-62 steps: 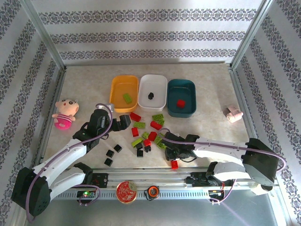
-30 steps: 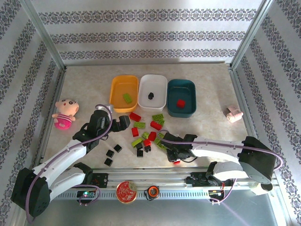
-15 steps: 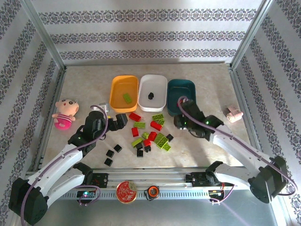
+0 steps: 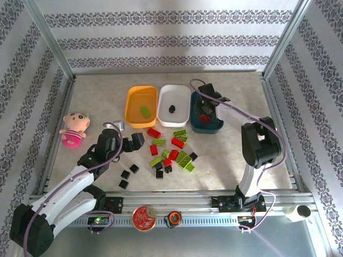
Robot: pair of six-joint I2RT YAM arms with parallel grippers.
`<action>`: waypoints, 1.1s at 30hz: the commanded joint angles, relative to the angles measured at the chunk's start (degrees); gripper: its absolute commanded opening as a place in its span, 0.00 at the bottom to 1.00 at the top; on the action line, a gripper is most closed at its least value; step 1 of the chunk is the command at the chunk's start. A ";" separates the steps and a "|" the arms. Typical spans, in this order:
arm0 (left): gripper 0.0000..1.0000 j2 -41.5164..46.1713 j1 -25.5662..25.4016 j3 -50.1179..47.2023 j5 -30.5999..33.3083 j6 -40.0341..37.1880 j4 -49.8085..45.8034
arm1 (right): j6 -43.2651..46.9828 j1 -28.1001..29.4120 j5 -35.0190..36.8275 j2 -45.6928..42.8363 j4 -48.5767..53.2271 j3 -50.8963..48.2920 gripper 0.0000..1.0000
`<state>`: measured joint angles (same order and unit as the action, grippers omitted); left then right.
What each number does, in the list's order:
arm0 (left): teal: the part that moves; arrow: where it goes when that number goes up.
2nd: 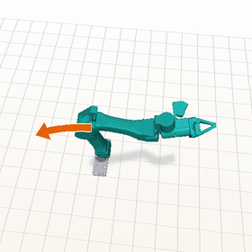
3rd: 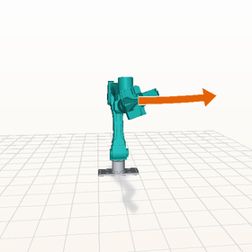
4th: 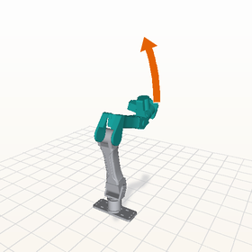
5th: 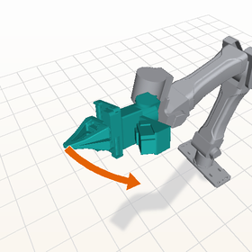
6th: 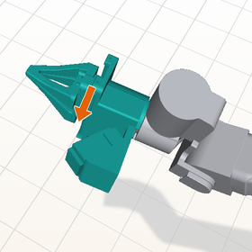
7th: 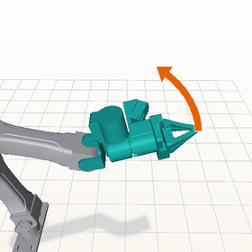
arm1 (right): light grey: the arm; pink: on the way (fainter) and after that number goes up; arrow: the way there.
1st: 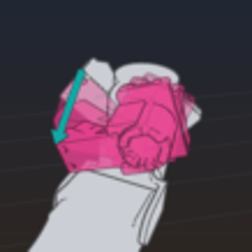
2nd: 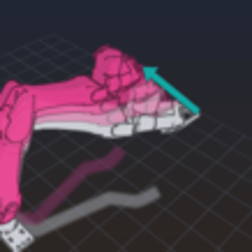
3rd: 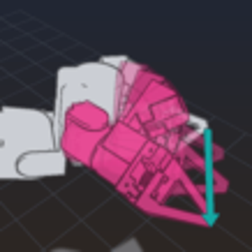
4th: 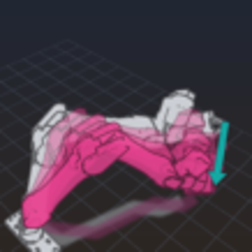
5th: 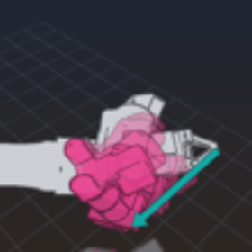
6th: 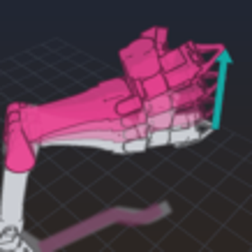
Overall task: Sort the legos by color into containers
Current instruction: Place the lego in the container, then pick up the lego from the middle-left of the table.
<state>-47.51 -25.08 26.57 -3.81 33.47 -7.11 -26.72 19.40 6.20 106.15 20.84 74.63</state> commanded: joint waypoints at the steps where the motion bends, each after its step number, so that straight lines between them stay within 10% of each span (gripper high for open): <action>1: 1.00 0.59 -0.14 -0.93 0.67 -0.01 -2.23 | 0.61 -0.41 -1.30 1.51 1.02 3.64 0.57; 6: 0.99 -0.23 -0.23 -0.38 -0.13 -0.11 -4.40 | 0.53 0.49 -2.45 -4.60 0.11 -0.34 0.69; 22: 0.83 -3.76 -18.98 -0.56 11.41 7.96 -21.79 | -2.74 8.39 -4.44 -22.92 -6.22 -23.01 0.70; 33: 0.74 -16.34 -21.23 1.44 13.31 5.73 -19.68 | -2.59 7.81 -4.70 -25.76 -7.10 -25.20 0.70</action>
<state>-61.78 -45.39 26.20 7.84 39.90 -26.39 -28.73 27.51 2.04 82.24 14.94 50.06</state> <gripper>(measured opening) 0.742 0.697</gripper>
